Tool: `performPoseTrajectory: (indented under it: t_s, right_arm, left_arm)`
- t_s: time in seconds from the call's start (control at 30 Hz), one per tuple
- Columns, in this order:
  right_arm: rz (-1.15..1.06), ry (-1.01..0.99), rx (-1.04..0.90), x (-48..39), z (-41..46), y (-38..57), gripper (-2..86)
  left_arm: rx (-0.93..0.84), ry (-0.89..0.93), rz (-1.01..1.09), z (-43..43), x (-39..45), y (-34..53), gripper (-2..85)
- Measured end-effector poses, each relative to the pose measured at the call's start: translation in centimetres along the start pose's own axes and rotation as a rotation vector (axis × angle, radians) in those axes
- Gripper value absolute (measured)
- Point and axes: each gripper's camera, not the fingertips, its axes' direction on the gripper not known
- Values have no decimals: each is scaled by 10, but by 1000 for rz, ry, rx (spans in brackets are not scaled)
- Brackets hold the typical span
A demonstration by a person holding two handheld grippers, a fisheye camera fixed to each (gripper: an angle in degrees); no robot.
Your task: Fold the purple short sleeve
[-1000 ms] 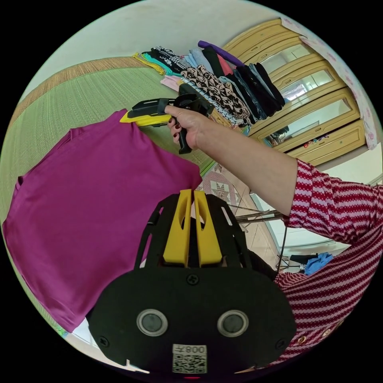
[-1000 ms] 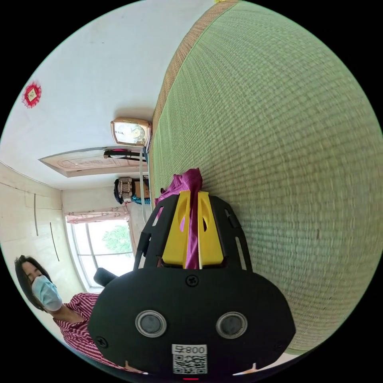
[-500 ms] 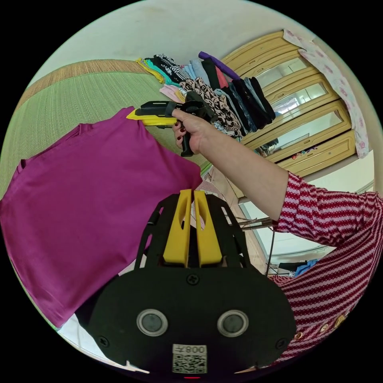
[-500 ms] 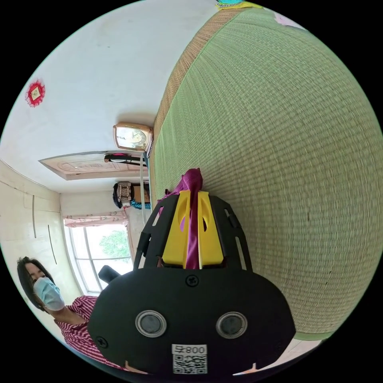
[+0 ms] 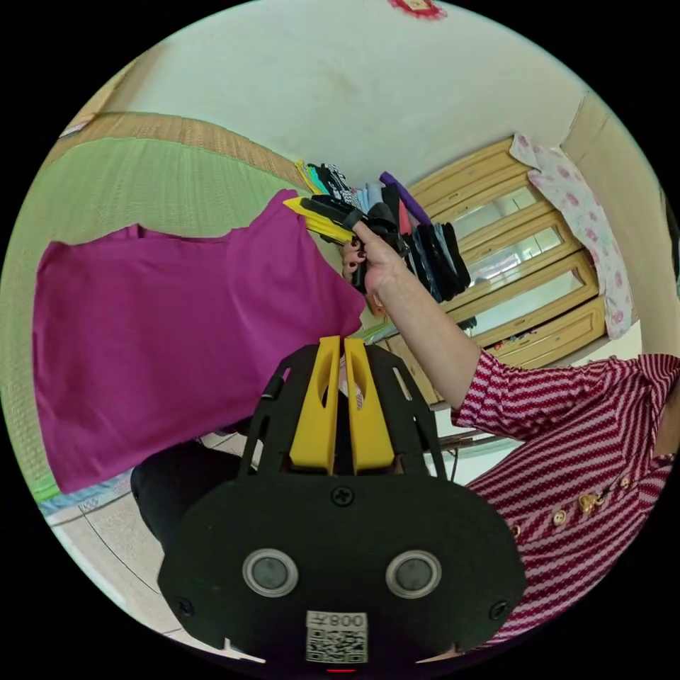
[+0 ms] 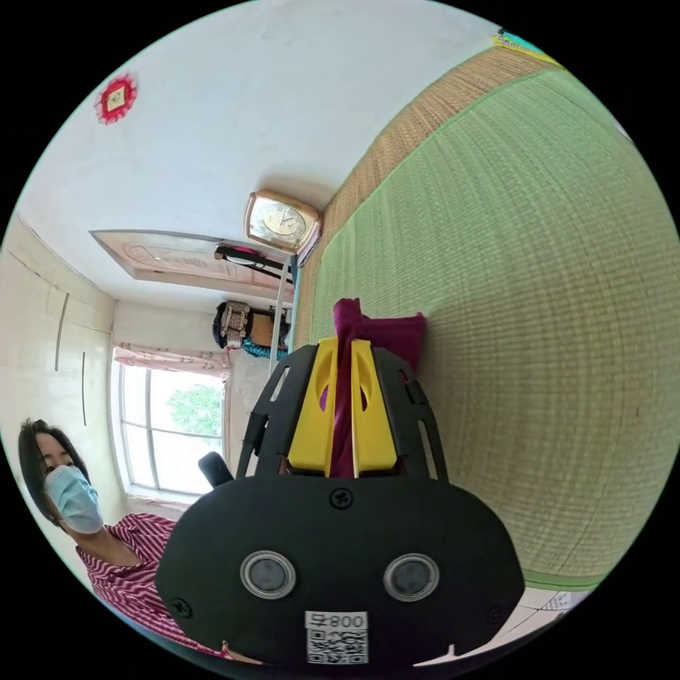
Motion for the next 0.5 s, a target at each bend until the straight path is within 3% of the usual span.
performPoseTrajectory:
  t_s: [0.5]
  right_arm:
    - [-104, 58, -144, -107, 189, -4, 26]
  left_arm:
    - [252, -8, -299, -43, -194, 94, 6]
